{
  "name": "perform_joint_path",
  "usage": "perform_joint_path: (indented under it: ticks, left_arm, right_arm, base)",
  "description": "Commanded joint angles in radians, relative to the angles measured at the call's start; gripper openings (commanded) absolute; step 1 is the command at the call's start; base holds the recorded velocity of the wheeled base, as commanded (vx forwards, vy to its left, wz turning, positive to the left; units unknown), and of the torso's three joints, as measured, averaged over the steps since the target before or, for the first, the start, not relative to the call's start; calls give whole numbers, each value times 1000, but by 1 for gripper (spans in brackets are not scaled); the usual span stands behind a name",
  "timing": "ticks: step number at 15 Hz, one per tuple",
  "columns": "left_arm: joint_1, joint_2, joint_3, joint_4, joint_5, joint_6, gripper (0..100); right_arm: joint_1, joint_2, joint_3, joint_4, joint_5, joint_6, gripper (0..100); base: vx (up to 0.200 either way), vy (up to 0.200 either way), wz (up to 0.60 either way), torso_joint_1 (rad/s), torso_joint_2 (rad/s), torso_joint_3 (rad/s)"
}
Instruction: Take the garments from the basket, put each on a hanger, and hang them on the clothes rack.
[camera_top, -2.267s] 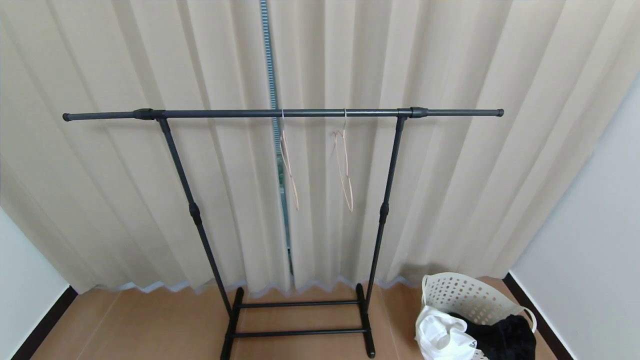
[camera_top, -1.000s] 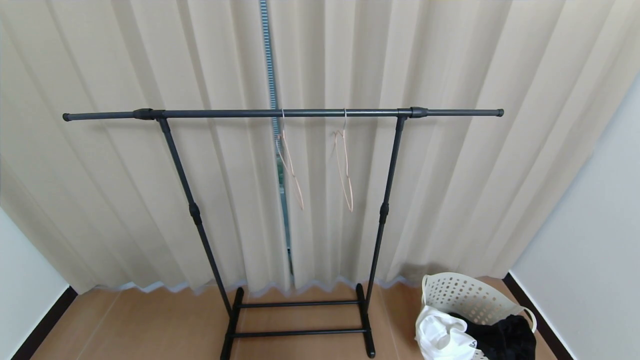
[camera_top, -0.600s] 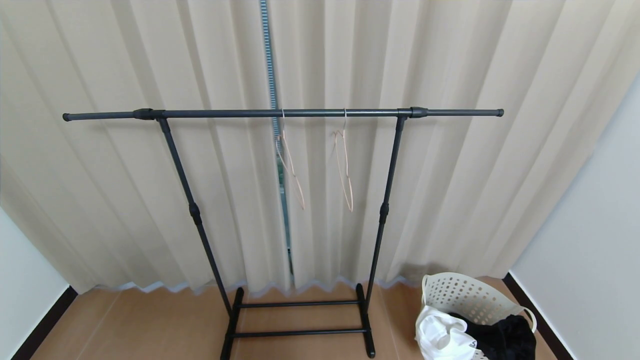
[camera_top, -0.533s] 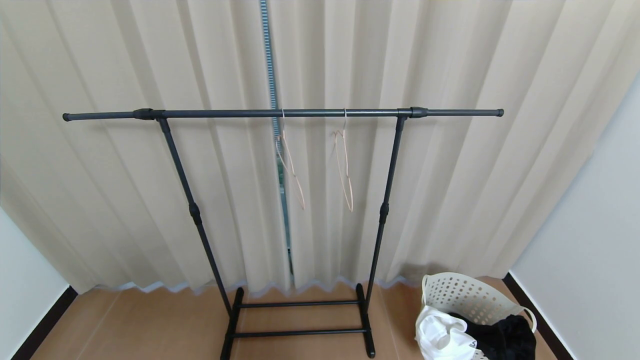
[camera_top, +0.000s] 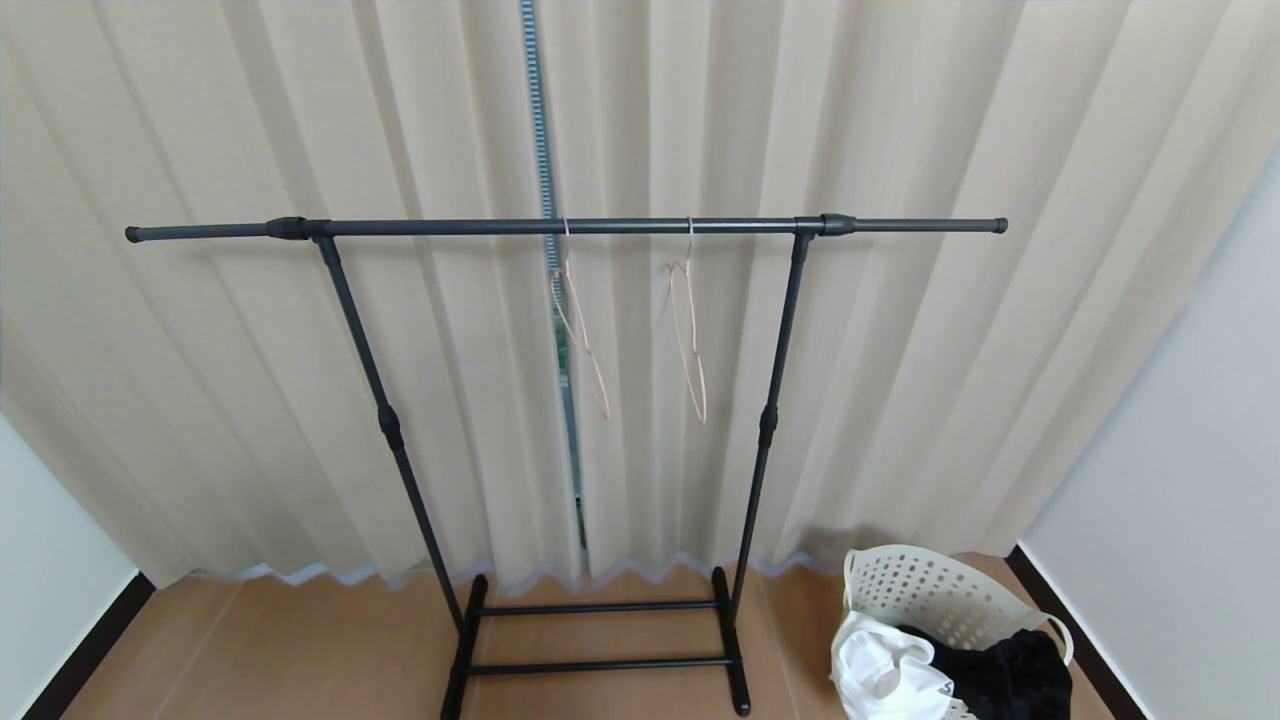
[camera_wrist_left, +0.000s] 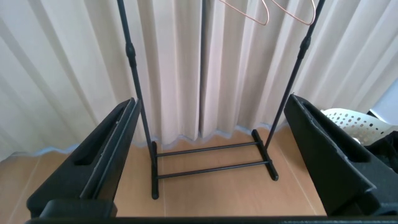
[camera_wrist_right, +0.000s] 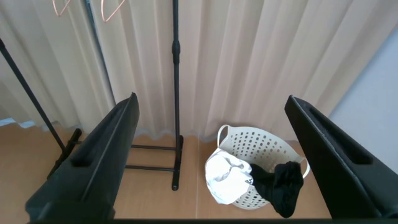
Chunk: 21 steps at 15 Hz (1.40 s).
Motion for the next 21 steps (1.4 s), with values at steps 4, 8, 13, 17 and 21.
perform_joint_path:
  ticks: [4, 8, 13, 17, 21]
  left_arm:
    - [0, 1, -1, 0, 2, -5, 100]
    - [0, 1, -1, 0, 0, -5, 100]
    - [0, 1, -1, 0, -1, -5, 100]
    - [0, 1, -1, 0, 0, -11, 100]
    - [0, 1, -1, 0, 0, -13, 100]
  right_arm:
    - [0, 1, 0, 0, 1, 0, 100]
    - [0, 1, 0, 0, 1, -2, 100]
    - [0, 1, 0, 0, 2, -3, 100]
    - [0, 1, 0, 0, 2, -2, 100]
    - [0, 1, 0, 0, 2, -2, 100]
  base:
    - [0, 0, 0, 0, 0, 0]
    - [0, 0, 0, 0, 0, 0]
    - [0, 0, 0, -55, 110, 61]
    - [0, 0, 0, -144, 330, 187]
    - [0, 0, 0, -150, 351, 203]
